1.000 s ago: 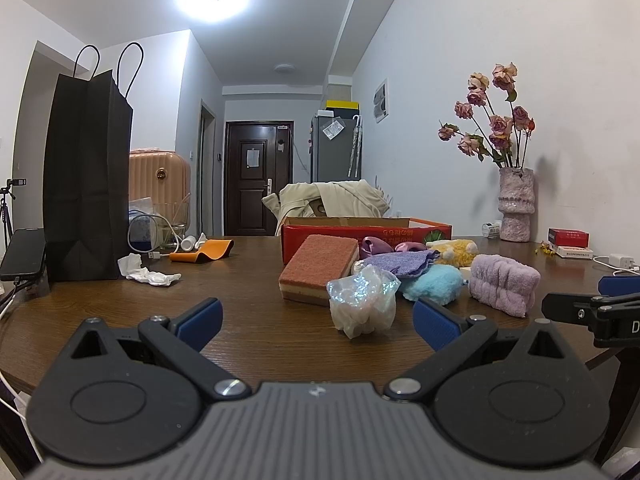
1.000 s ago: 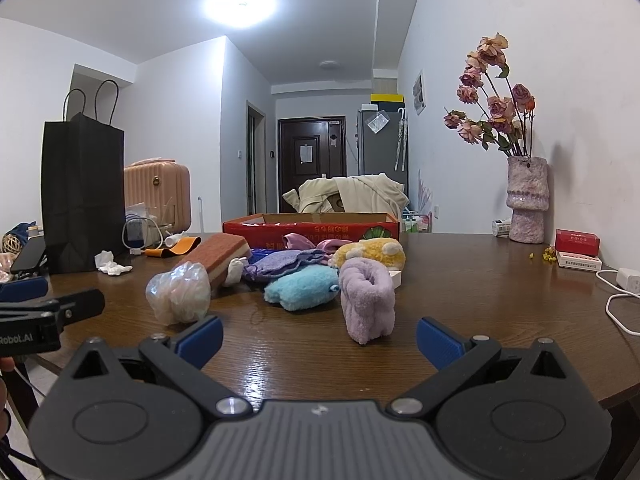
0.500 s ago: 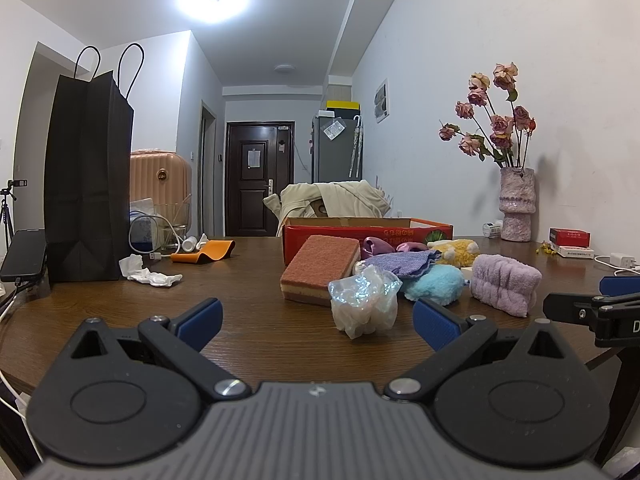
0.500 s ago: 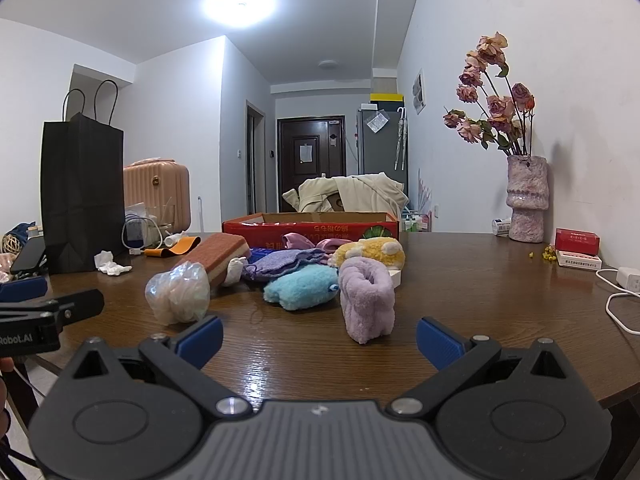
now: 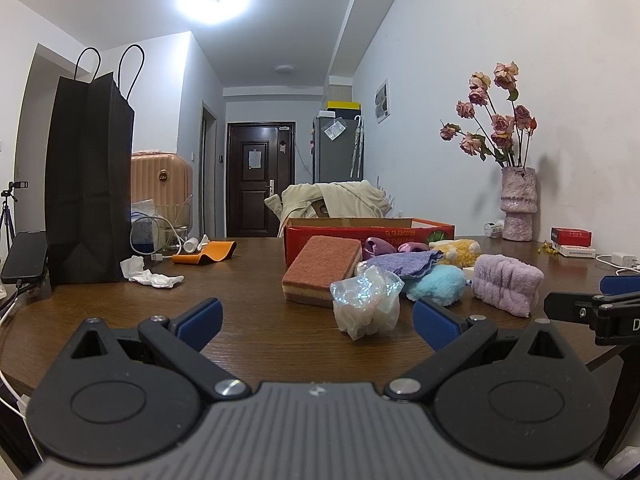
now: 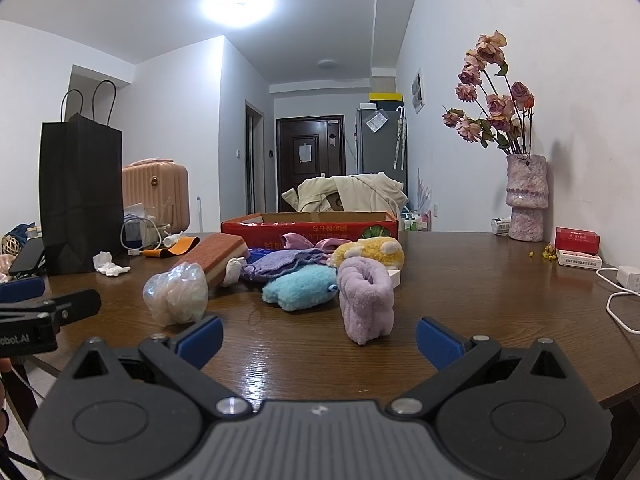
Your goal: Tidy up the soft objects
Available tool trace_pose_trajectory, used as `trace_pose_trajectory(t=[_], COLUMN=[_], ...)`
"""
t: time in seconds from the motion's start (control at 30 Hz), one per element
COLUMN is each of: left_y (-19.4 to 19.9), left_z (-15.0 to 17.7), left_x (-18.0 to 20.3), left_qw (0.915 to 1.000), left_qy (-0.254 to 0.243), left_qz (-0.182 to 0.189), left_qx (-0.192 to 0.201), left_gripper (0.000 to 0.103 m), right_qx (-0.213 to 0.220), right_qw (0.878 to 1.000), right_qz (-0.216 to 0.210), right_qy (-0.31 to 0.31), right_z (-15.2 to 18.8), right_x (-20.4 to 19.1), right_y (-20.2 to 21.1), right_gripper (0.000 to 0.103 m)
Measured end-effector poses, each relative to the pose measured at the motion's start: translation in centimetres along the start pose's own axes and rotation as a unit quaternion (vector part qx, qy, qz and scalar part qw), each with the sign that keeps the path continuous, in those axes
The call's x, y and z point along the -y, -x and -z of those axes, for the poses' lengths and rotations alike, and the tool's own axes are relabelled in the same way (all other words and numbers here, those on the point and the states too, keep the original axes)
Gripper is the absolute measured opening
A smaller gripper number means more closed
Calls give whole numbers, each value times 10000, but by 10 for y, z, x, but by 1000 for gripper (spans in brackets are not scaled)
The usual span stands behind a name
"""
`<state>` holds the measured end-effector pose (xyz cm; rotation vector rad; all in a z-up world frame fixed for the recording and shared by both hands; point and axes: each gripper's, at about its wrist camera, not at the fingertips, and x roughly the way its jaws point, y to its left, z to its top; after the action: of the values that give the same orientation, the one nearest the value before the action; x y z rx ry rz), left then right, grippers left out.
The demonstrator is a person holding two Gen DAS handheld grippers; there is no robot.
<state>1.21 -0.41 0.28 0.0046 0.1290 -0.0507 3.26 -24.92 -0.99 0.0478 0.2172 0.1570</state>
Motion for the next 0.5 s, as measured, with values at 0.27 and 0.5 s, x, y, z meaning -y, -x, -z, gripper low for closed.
trace_pose_trajectory(t=[0.27, 0.5], left_y=[-6, -27], left_z=[-4, -12], left_x=[-1, 2], left_qw=[9999, 9996], left_qy=[-38, -59], left_qz=[-129, -27], left_qx=[12, -258], left_gripper=[103, 103], right_qx=[61, 62], right_qw=[9999, 9999], right_qz=[57, 41], right_qy=[98, 123], right_z=[-2, -8], right_x=[-2, 2], right_y=[-2, -14], right_gripper=[103, 103])
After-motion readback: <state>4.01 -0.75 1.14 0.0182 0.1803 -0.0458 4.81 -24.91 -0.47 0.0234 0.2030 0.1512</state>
